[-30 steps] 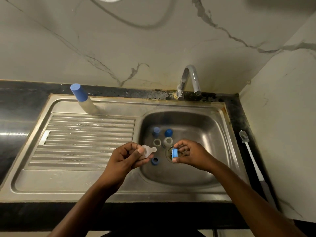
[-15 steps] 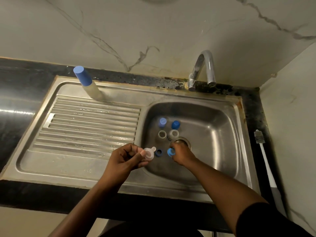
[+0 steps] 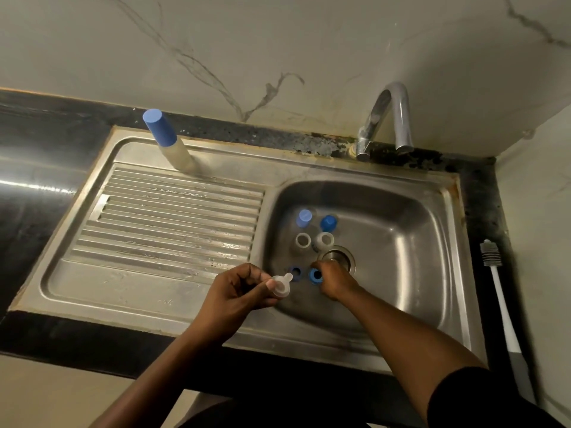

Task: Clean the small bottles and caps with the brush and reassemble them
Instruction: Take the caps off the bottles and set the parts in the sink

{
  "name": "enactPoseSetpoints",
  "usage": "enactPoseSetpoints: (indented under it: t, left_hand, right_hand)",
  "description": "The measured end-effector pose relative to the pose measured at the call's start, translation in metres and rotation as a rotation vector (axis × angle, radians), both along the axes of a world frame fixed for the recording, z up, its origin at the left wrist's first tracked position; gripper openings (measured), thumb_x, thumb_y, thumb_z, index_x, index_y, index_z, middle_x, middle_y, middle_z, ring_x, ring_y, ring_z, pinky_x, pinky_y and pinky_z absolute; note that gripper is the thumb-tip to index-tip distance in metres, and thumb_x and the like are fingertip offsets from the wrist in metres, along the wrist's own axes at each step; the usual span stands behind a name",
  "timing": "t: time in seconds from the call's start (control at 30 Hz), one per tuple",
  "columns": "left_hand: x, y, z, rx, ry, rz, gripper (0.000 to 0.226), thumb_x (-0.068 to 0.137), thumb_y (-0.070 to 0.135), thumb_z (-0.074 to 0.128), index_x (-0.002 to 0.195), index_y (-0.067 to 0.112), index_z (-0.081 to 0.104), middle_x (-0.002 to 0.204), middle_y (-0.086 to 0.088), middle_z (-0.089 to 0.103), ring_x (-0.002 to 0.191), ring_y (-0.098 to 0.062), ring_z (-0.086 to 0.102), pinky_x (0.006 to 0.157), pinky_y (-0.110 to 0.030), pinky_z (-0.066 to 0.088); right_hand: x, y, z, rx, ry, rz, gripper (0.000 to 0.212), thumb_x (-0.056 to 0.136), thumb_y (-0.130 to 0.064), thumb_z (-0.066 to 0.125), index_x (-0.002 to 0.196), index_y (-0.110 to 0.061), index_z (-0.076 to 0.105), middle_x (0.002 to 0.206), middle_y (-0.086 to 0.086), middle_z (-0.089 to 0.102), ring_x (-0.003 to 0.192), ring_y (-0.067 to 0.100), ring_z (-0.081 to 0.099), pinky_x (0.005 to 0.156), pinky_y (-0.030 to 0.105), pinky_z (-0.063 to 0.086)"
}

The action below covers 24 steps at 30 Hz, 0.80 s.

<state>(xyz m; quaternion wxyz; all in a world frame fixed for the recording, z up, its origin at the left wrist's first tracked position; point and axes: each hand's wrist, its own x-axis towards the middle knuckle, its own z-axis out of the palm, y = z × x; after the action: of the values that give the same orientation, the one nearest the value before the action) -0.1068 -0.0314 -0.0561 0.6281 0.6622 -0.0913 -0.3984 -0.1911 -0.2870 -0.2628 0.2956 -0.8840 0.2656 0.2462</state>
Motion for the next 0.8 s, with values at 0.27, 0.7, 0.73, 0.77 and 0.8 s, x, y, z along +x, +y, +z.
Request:
enactPoseSetpoints:
  t: [0.27,0.7,0.73,0.77,0.8]
  left_hand:
    - [0.001,-0.006,-0.003,0.033,-0.023,-0.036,0.019,0.097,0.008,0.070,0.101,-0.010,0.067,0.092,-0.023,0.078,0.090,-0.034,0.078,0.083,-0.042,0.064]
    - [-0.004,-0.021,-0.006,0.030,-0.014,-0.132,0.018,0.097,0.014,0.070,0.109,0.000,0.070,0.096,-0.019,0.079,0.090,-0.037,0.078,0.085,-0.048,0.063]
    - [-0.003,-0.020,-0.007,0.045,-0.021,-0.113,0.015,0.098,0.012,0.069,0.109,0.001,0.070,0.096,-0.018,0.079,0.091,-0.037,0.078,0.087,-0.050,0.063]
    - [-0.003,-0.019,-0.009,0.058,-0.026,-0.095,0.014,0.099,0.011,0.068,0.109,0.001,0.070,0.096,-0.018,0.079,0.091,-0.037,0.078,0.089,-0.052,0.063]
    - [-0.001,-0.018,-0.010,0.068,-0.031,-0.080,0.013,0.100,0.010,0.067,0.110,0.002,0.070,0.096,-0.017,0.079,0.092,-0.038,0.077,0.090,-0.053,0.063]
  right_hand:
    - [-0.007,0.008,0.098,0.371,-0.232,-0.288,0.016,0.096,-0.020,0.071,0.109,-0.013,0.077,0.092,0.001,0.076,0.087,0.019,0.074,0.083,0.035,0.061]
    - [-0.041,0.021,0.205,0.894,-0.340,-0.445,0.022,0.093,-0.012,0.076,0.113,-0.003,0.075,0.100,0.019,0.076,0.090,0.024,0.073,0.082,0.031,0.059]
    - [-0.041,0.019,0.199,0.840,-0.331,-0.453,0.022,0.092,-0.012,0.078,0.112,-0.003,0.075,0.097,0.019,0.077,0.087,0.024,0.073,0.081,0.032,0.060]
    - [-0.042,0.016,0.189,0.772,-0.313,-0.453,0.021,0.091,-0.012,0.079,0.109,-0.003,0.075,0.094,0.019,0.077,0.084,0.024,0.074,0.080,0.033,0.062]
    - [-0.042,0.013,0.179,0.687,-0.287,-0.440,0.019,0.090,-0.013,0.080,0.106,-0.004,0.075,0.091,0.017,0.077,0.081,0.023,0.075,0.079,0.034,0.063]
